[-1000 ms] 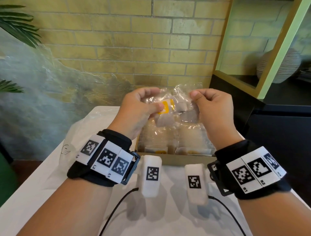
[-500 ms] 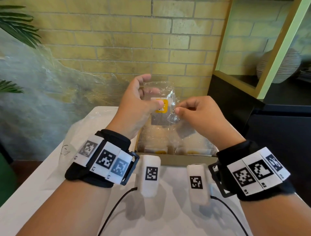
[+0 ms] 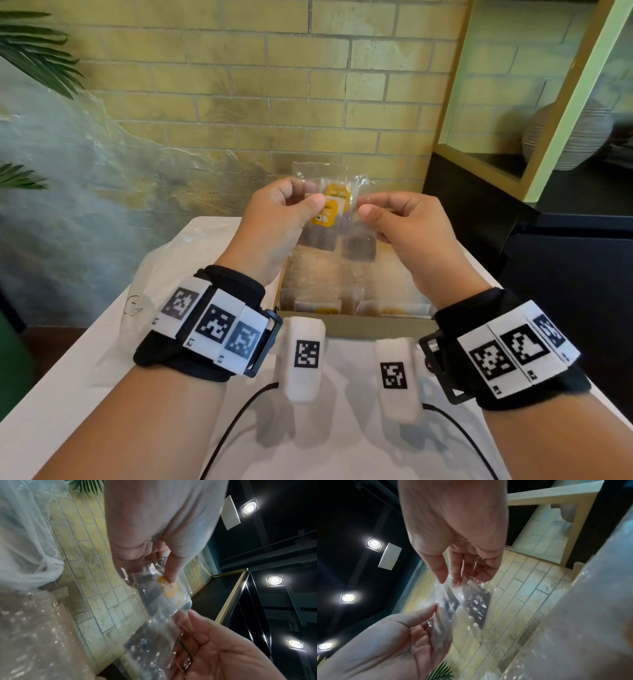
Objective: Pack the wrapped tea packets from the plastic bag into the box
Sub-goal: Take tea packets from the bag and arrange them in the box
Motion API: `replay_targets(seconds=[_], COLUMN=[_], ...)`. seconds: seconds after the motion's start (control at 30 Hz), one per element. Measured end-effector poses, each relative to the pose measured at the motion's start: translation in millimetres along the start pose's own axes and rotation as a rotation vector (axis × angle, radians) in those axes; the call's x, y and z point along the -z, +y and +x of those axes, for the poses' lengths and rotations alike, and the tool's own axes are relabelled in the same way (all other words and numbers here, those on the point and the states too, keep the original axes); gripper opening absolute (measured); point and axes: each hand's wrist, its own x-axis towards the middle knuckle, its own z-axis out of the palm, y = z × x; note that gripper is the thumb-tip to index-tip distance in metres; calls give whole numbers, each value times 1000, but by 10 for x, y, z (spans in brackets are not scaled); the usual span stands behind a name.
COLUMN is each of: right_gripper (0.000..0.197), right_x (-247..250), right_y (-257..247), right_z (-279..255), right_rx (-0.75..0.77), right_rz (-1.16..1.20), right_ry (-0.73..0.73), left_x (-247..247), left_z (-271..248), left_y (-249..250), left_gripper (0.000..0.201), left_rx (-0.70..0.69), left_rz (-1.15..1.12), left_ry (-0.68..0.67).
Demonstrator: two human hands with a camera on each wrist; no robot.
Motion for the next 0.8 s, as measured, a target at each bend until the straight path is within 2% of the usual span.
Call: replay_targets(seconds=[0.1, 0.33, 0.43, 0.63, 0.8], right_gripper=[20, 12, 13, 12, 11], right_x=[-17, -56, -71, -39, -61], right_y=[26, 32, -8, -77, -51], right_z=[6, 2, -13, -30, -21], right_rx=[-10, -61, -41, 103, 61], right_rz=[-60, -267, -310, -327, -287], right_ry=[37, 6, 4, 124, 146], left_x=[-10, -58, -84, -117, -140], left_z=[15, 34, 19, -23, -57], left_y=[-64, -169, -155, -109, -122], left_gripper=[25, 33, 33, 23, 61], left_rx=[40, 99, 57, -22, 42], left_rz=[32, 46, 51, 72, 232], left_ry=[-26, -35, -62, -47, -205])
